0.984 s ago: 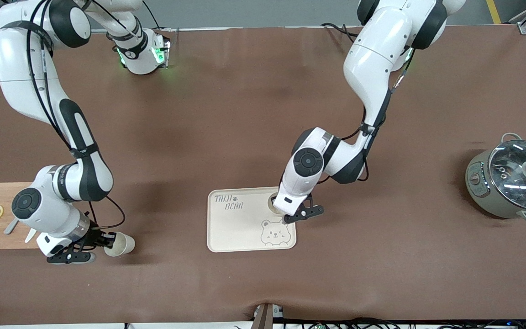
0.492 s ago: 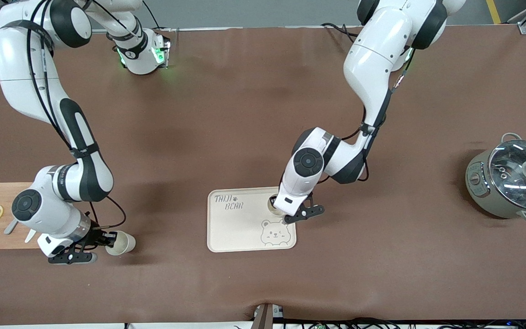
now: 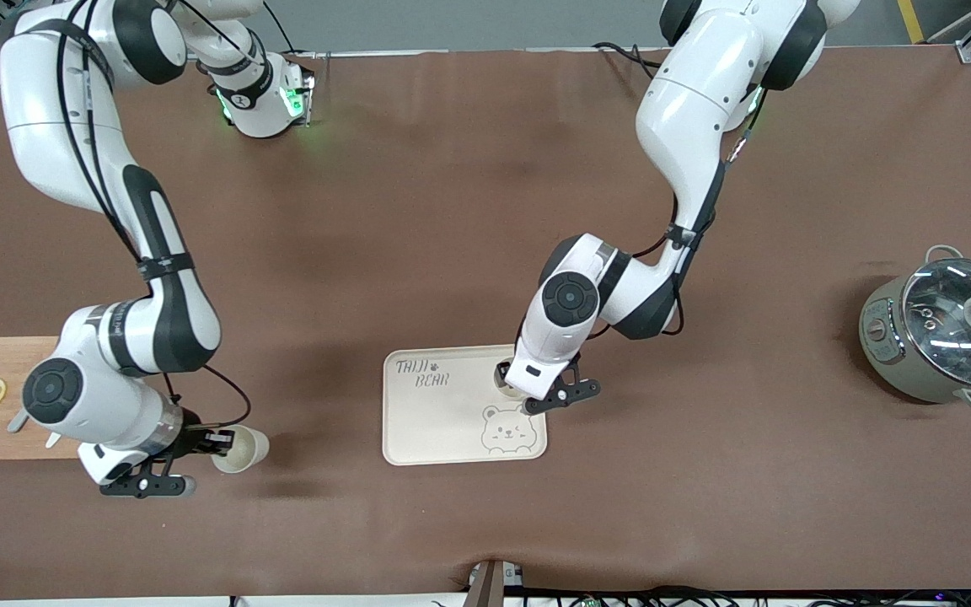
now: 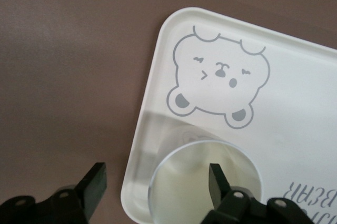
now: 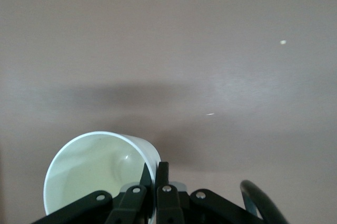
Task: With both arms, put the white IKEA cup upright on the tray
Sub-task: 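Open the left gripper on the tray while the right gripper lifts its cup, then lower the right cup onto the tray while the left gripper withdraws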
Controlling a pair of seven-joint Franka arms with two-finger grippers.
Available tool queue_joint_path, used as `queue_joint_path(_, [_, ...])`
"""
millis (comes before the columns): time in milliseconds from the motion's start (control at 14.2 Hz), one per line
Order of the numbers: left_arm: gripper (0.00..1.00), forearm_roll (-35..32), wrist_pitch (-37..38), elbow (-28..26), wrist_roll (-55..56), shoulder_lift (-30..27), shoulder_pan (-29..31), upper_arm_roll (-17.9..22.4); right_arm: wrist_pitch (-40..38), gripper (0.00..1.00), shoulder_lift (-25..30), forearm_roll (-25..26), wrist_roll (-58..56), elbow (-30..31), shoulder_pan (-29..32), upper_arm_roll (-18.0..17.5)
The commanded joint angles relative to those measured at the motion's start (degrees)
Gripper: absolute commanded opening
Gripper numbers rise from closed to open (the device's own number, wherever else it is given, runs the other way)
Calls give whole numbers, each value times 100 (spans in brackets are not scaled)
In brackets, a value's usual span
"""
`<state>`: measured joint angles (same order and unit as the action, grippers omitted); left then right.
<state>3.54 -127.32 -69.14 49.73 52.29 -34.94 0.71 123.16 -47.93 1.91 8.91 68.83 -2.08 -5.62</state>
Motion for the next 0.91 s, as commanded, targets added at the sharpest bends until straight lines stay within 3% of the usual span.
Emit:
queue_joint_path(0, [87, -47, 417, -30, 55, -236, 13, 43, -108, 0, 29, 117, 828, -98, -353, 18])
queue_joint_path(281, [91, -38, 901, -21, -165, -535, 180, -1, -134, 0, 64, 99, 1998, -98, -854, 0])
queue_joint_path(422, [100, -38, 981, -30, -305, -711, 207, 8, -134, 0, 55, 125, 2438, -124, -1118, 18])
queue_joint_path(703, [100, -64, 1139, -47, -1129, -1115, 426, 174, -125, 0, 55, 152, 2817, -98, -1435, 26])
queue_joint_path(843, [100, -56, 1401, -56, -1595, -1256, 654, 192, -73, 0, 20, 405, 3071, -36, -1601, 26])
